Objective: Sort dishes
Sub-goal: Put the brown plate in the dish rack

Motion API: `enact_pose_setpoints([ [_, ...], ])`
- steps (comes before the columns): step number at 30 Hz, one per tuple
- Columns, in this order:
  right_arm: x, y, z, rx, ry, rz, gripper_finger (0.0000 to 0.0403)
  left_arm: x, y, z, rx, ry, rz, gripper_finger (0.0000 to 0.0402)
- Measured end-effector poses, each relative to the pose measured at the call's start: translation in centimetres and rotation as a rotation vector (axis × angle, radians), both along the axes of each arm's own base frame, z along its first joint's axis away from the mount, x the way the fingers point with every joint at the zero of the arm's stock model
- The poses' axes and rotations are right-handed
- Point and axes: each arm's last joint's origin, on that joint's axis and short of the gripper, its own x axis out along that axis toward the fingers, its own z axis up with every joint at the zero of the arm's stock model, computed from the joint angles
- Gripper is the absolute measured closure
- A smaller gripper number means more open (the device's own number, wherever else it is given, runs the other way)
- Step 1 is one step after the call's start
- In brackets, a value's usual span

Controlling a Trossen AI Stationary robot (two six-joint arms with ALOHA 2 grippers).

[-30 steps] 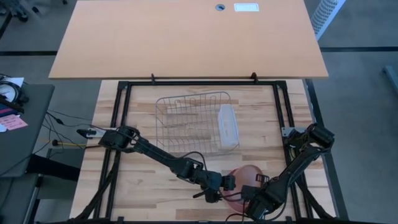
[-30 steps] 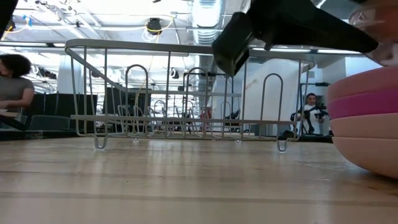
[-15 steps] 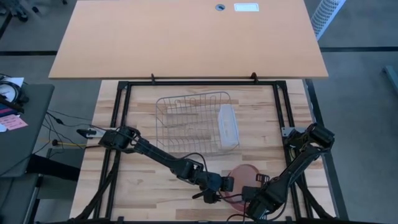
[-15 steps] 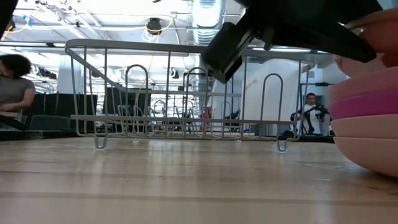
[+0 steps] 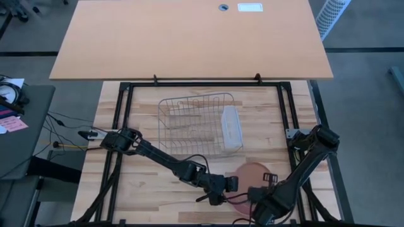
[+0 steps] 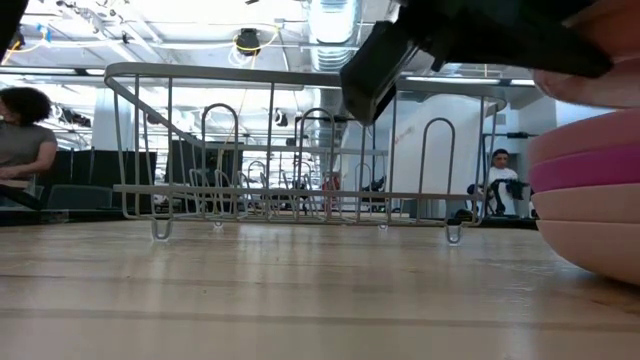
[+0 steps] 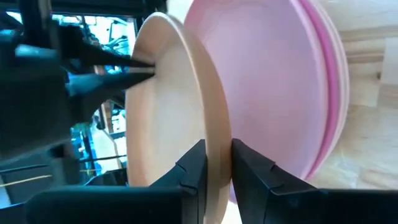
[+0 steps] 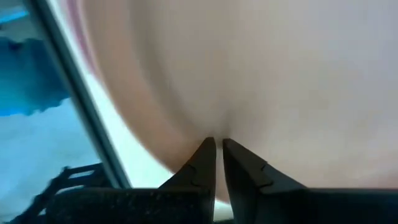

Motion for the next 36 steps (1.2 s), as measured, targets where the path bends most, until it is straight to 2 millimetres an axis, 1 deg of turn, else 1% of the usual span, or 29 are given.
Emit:
enact_pose_setpoints([
  [7,-1.1,-0.4,4.2,-0.183,-0.05,0.027,0.0362,-0.1,-0.4,0.2,-0.015,-0.015,0.015,0.035],
  [10,-1.5,-0.3,5.9,-0.167,-0.164,0.062,0.0362,-0.2,-0.6,0.3,-0.035,-0.026,0.036,0.0349],
  [12,-1.9,-0.7,7.1,-0.191,-0.233,0.039,0.0362,-0.3,-0.8,0.3,-0.048,-0.028,0.05,0.0349],
  [17,-3.2,-1.1,8.9,-0.283,-0.462,0.077,0.0362,-0.6,-1.5,0.4,-0.081,-0.041,0.086,0.0348],
  [20,-3.8,-1.5,10.0,-0.334,-0.571,0.115,0.0362,-0.7,-2.0,0.5,-0.103,-0.058,0.115,0.0348],
  [26,-4.3,-2.6,11.6,-0.399,-0.703,0.143,0.0362,-1.2,-2.9,1.1,-0.17,-0.097,0.183,0.0348],
  [29,-4.4,-2.9,12.0,-0.427,-0.749,0.145,0.0362,-1.8,-3.7,1.5,-0.199,-0.101,0.192,0.0348],
  [32,-4.7,-3.1,11.7,-0.458,-0.779,0.14,0.0362,-2.5,-4.6,2.1,-0.232,-0.11,0.195,0.0348],
  [36,-5.4,-2.8,10.2,-0.472,-0.802,0.116,0.0362,-3.6,-5.9,3.0,-0.276,-0.117,0.193,0.0348],
])
